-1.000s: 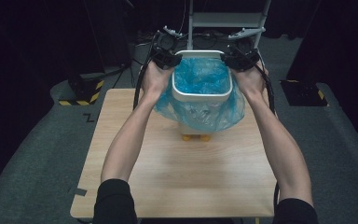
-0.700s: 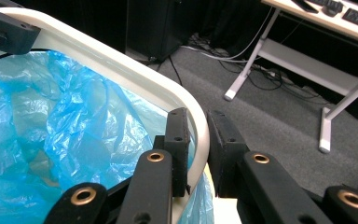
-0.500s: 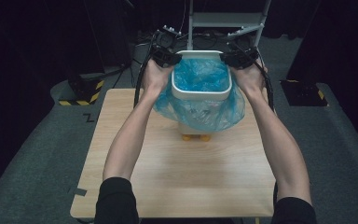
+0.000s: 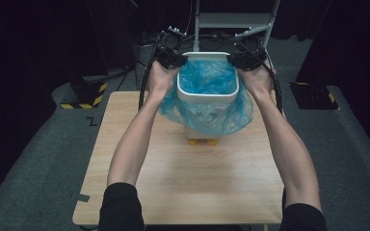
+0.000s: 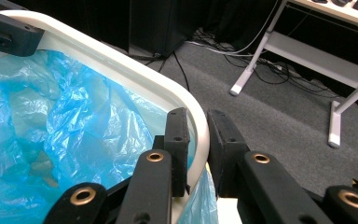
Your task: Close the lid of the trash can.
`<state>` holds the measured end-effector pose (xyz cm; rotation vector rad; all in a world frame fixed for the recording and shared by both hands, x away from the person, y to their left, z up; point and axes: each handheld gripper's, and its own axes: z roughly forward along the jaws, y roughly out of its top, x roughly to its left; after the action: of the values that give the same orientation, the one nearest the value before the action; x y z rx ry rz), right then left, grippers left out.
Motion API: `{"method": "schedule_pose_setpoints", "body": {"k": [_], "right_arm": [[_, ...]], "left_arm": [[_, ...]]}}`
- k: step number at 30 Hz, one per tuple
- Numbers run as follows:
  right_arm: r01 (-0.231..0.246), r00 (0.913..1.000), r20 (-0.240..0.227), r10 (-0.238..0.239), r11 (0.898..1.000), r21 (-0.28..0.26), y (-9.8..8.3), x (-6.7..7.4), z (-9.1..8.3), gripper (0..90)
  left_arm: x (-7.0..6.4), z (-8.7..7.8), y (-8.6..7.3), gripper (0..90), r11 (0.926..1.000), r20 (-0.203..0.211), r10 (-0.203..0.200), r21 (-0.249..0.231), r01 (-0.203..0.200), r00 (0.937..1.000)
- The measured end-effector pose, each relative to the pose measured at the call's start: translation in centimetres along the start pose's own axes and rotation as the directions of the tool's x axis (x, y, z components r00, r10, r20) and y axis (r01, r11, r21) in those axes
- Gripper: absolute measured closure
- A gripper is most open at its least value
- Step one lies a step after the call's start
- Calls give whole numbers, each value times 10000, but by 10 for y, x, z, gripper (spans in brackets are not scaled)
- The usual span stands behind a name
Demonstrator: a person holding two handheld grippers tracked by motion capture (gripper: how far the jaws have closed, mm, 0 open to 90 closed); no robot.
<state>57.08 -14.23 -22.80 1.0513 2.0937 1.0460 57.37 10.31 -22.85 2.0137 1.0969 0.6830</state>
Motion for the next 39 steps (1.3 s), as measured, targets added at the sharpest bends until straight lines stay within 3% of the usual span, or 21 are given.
{"method": "schedule_pose_setpoints", "body": {"k": [10, 21, 32, 39], "right_arm": [[144, 9998, 168, -145, 9999, 57, 1, 1, 0, 796], [3, 10000, -3, -3, 9995, 326, 5, -2, 0, 797], [-43, 9999, -145, 50, 9988, 481, 2, -3, 5, 796], [-218, 9992, -338, 229, 9993, 307, -3, -5, 6, 789]], "left_arm": [[-3, -1, 1, 794, 9998, -147, 198, -40, -199, 9997], [1, 3, 4, 794, 9997, 60, -94, 224, 93, 9999], [2, 7, 0, 792, 9996, 125, -17, 297, 13, 9999], [7, 6, -5, 753, 9995, 625, -310, 17, 309, 9976]]}}
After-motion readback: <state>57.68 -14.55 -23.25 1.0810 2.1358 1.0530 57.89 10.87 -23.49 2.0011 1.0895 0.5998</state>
